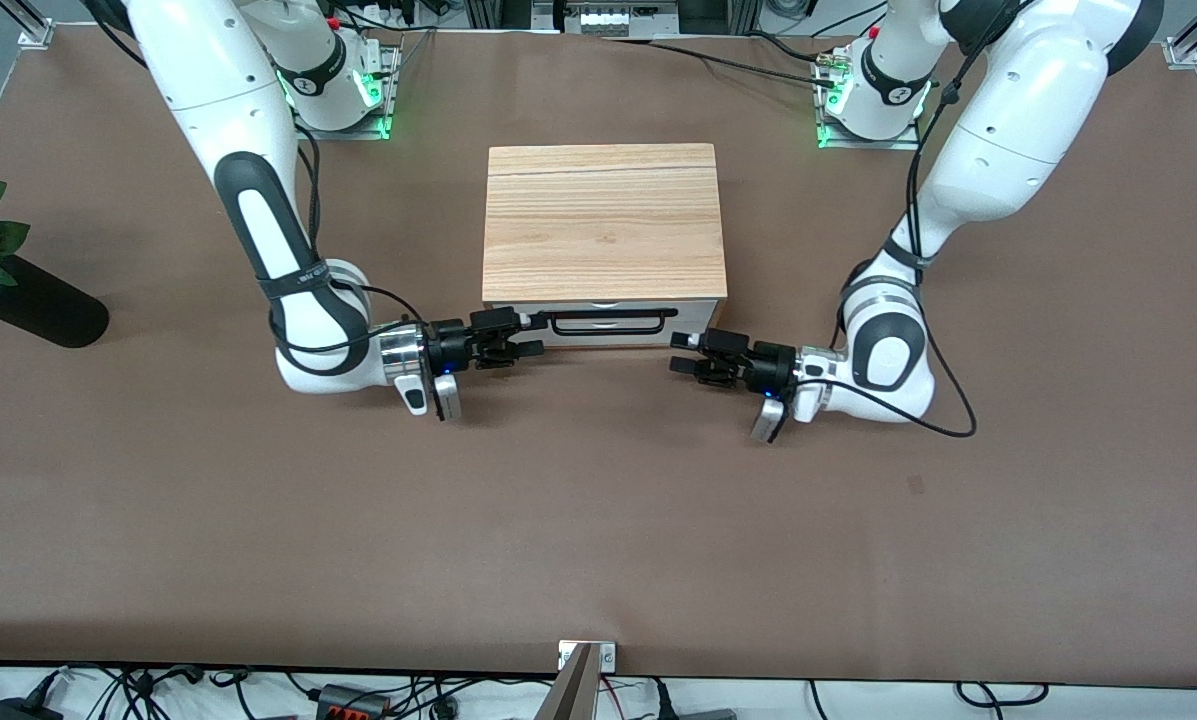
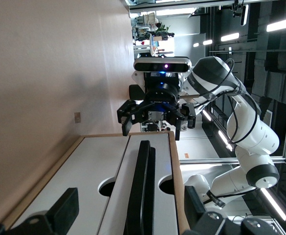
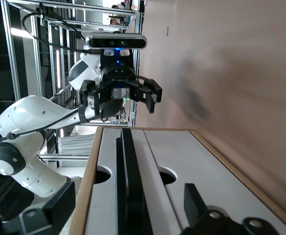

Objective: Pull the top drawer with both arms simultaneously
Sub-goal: 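Close the left gripper on the handle while the right gripper grips it, then pull the handle outward with the left gripper while the right gripper pulls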

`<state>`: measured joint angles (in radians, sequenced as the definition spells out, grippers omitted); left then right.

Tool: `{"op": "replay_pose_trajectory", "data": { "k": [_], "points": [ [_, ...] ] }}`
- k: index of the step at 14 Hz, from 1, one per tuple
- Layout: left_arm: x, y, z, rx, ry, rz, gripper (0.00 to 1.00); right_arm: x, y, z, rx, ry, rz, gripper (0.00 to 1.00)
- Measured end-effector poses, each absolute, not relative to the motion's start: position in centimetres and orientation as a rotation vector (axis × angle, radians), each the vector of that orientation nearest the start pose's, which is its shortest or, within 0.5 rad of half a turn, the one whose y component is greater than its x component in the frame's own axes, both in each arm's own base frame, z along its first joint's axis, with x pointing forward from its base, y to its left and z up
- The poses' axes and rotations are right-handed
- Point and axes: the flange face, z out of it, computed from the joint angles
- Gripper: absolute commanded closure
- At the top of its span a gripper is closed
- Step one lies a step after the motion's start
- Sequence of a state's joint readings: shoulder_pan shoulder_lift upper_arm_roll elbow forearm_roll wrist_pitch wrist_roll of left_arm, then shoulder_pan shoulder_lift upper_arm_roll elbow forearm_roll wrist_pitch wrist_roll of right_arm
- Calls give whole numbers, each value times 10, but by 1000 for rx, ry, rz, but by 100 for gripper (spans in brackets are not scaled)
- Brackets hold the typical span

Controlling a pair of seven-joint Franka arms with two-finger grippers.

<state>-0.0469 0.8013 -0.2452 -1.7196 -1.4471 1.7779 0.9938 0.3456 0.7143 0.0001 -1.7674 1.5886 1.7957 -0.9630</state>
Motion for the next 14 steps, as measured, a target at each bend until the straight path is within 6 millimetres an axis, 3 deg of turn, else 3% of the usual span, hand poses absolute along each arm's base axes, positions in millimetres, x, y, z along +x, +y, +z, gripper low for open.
{"op": "replay_pose_trajectory", "data": {
  "k": [5,6,7,14],
  "points": [
    [567,-270,153,1567,-206,-94,38,564,304,172,-1720,-204,99,62],
    [563,-271,150,1557,-196,-92,39,563,306,172,-1716,-201,99,70],
    [558,-273,148,1548,-183,-95,48,562,308,172,-1715,-203,100,76],
    [541,-274,140,1508,-92,-98,84,560,311,172,-1704,-220,87,91]
  ]
}}
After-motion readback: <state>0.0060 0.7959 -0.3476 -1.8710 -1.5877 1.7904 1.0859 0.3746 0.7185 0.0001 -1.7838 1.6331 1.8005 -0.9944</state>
